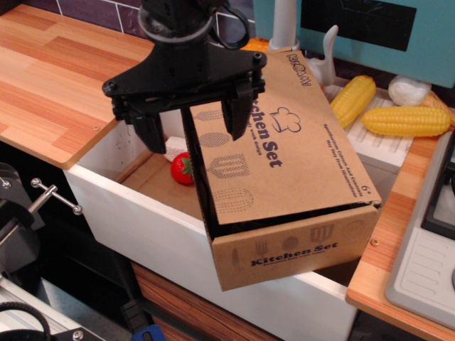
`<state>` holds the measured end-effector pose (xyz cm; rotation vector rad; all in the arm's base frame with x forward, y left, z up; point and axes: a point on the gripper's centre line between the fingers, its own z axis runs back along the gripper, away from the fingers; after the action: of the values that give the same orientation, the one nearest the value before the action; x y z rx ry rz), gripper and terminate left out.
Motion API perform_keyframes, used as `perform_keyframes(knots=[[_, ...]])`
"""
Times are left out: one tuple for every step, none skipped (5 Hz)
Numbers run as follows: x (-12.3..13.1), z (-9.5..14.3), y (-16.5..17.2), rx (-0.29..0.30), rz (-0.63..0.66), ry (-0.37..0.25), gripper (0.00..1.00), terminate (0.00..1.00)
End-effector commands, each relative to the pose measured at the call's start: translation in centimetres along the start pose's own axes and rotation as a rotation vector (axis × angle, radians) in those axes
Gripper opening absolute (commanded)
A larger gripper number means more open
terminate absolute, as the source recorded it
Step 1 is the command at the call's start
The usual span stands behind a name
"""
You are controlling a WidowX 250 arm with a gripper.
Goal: Open brown1fbox flap
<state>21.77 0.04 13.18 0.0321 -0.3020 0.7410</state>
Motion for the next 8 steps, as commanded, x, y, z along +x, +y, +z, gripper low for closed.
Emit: perform_keyframes(knots=[[0.0, 0.0, 0.0, 0.000, 0.000, 0.000, 1.00, 0.00], [0.0, -1.3, 0.6, -0.125, 0.062, 0.121, 1.00, 0.00], [-0.4, -2.4, 0.7, -0.169, 0.072, 0.140, 1.00, 0.00], [-0.8, -3.1, 0.6, -0.207, 0.073, 0.134, 1.00, 0.00], [-1.2, -3.4, 0.2, -0.237, 0.075, 0.120, 1.00, 0.00], [-1.3, -3.4, -0.5, -0.261, 0.070, 0.107, 1.00, 0.00], [-1.3, -2.9, -1.5, -0.278, 0.060, 0.090, 1.00, 0.00], [-1.6, -3.0, -2.5, -0.298, 0.058, 0.086, 1.00, 0.00]])
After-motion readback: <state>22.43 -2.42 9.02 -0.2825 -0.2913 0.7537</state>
